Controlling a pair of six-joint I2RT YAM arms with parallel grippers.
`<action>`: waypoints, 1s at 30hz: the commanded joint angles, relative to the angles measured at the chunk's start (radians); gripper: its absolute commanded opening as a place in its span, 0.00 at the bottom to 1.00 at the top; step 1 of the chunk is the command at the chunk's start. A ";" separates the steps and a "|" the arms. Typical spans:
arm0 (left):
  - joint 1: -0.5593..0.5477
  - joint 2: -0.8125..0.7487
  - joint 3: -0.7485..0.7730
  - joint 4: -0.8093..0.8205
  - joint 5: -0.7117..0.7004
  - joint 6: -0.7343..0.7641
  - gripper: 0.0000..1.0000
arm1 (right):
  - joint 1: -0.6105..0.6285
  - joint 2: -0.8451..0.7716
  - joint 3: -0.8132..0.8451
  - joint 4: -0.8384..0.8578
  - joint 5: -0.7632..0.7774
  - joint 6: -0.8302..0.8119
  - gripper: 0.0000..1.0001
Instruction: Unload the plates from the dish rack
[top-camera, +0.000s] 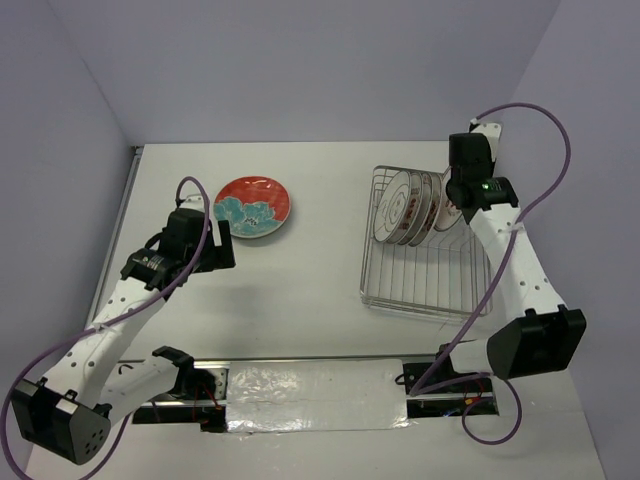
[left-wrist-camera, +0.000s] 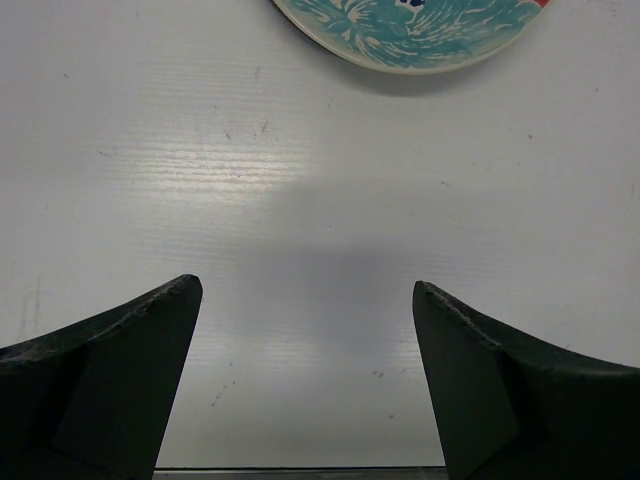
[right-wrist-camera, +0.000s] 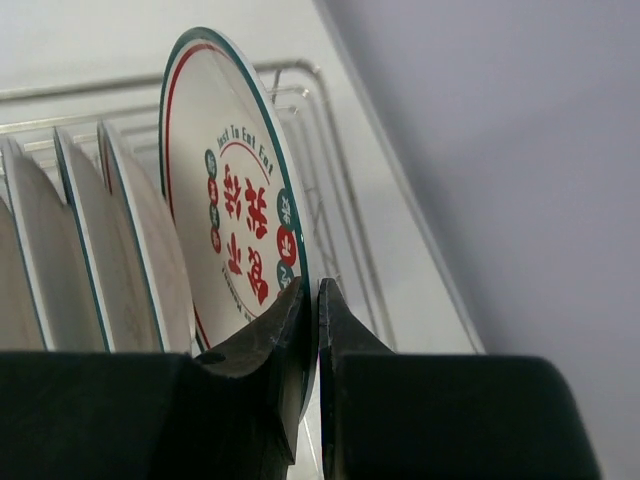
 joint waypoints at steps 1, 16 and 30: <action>-0.006 -0.013 0.012 0.025 -0.006 0.020 0.99 | 0.035 -0.059 0.124 -0.031 0.145 -0.006 0.00; -0.006 -0.031 0.018 0.010 -0.070 -0.010 1.00 | 0.263 -0.134 0.517 -0.174 0.438 -0.017 0.00; 0.051 -0.293 0.043 -0.119 -0.455 -0.197 1.00 | 0.484 -0.212 -0.202 0.468 -0.844 0.485 0.03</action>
